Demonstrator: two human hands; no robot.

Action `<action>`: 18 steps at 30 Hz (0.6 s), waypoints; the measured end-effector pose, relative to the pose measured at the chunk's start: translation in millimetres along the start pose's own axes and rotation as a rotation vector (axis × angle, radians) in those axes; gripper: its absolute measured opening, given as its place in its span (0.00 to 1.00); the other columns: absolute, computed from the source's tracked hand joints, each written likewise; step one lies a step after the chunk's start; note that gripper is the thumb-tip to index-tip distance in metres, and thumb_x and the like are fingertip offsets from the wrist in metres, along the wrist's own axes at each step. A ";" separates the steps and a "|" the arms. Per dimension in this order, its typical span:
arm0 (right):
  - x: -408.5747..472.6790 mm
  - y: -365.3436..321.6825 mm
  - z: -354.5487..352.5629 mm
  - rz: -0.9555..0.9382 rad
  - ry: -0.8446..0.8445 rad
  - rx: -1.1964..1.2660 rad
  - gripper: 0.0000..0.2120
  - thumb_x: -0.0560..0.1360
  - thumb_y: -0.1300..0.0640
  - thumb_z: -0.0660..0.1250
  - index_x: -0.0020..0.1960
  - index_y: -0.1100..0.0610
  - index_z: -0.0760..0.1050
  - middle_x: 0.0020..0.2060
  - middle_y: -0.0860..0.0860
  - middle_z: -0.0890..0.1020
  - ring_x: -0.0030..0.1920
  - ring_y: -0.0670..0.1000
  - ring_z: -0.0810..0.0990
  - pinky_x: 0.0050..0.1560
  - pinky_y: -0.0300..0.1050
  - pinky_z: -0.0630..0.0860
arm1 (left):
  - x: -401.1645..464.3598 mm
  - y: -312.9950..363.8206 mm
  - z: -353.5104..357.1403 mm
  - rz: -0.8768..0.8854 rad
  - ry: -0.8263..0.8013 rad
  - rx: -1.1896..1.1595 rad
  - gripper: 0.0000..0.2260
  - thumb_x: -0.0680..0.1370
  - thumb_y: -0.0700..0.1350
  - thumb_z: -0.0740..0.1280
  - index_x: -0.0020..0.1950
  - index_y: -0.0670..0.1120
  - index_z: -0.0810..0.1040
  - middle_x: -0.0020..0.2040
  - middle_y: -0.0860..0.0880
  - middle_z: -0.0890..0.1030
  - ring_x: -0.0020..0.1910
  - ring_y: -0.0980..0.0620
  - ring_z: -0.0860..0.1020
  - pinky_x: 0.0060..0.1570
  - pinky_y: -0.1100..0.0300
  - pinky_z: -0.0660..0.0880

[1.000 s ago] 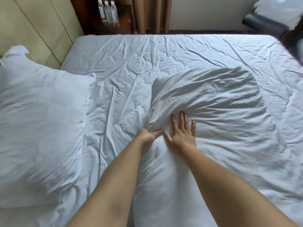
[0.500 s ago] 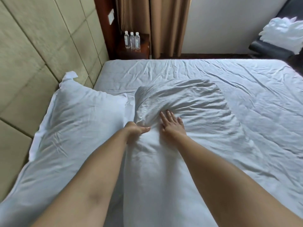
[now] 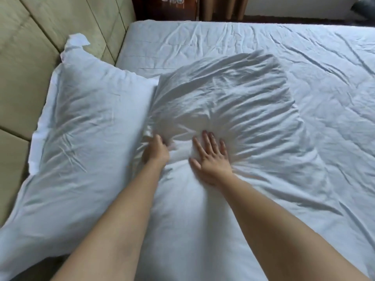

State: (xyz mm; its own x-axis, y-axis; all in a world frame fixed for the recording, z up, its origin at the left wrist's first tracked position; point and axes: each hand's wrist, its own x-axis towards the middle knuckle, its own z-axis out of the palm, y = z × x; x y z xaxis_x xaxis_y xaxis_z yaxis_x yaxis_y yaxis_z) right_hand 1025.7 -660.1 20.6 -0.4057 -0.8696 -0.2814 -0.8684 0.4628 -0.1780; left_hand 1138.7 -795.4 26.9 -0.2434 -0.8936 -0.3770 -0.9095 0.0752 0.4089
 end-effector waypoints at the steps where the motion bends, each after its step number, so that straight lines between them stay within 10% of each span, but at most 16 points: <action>1: 0.9 3.3 0.0 0.003 -0.008 -0.005 0.33 0.79 0.37 0.48 0.77 0.45 0.37 0.76 0.50 0.35 0.76 0.48 0.33 0.73 0.52 0.31 | -5.4 -1.1 9.3 0.033 0.047 0.028 0.10 0.80 0.41 0.54 0.58 0.41 0.71 0.59 0.35 0.76 0.58 0.36 0.75 0.52 0.47 0.71; 6: -2.9 5.9 -4.2 -0.003 -0.038 -0.010 0.33 0.79 0.37 0.48 0.77 0.45 0.37 0.76 0.50 0.35 0.76 0.48 0.33 0.73 0.52 0.31 | -42.0 -6.9 30.9 0.197 0.195 0.116 0.30 0.73 0.54 0.41 0.67 0.45 0.70 0.66 0.39 0.71 0.65 0.39 0.68 0.61 0.45 0.65; 11: -25.4 13.9 -8.8 -0.046 -0.053 -0.035 0.32 0.79 0.37 0.47 0.77 0.44 0.38 0.77 0.49 0.37 0.76 0.48 0.35 0.73 0.52 0.32 | -80.6 -11.1 41.1 0.187 -0.018 0.211 0.24 0.82 0.57 0.47 0.77 0.60 0.44 0.79 0.51 0.44 0.77 0.47 0.43 0.73 0.41 0.40; 18: -88.2 39.6 -4.5 -0.106 -0.111 -0.045 0.32 0.79 0.36 0.45 0.78 0.44 0.39 0.77 0.49 0.38 0.76 0.48 0.36 0.74 0.51 0.32 | -154.8 -9.4 60.7 0.200 -0.100 0.323 0.24 0.82 0.58 0.44 0.77 0.60 0.41 0.78 0.52 0.38 0.77 0.48 0.37 0.71 0.36 0.40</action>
State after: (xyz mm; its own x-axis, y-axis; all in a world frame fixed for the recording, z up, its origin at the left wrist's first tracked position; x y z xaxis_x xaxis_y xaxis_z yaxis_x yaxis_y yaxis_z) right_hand 1025.9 -565.9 42.6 -0.2791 -0.8876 -0.3663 -0.9177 0.3589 -0.1703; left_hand 1164.5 -630.9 31.0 -0.4439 -0.8008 -0.4020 -0.8961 0.3933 0.2059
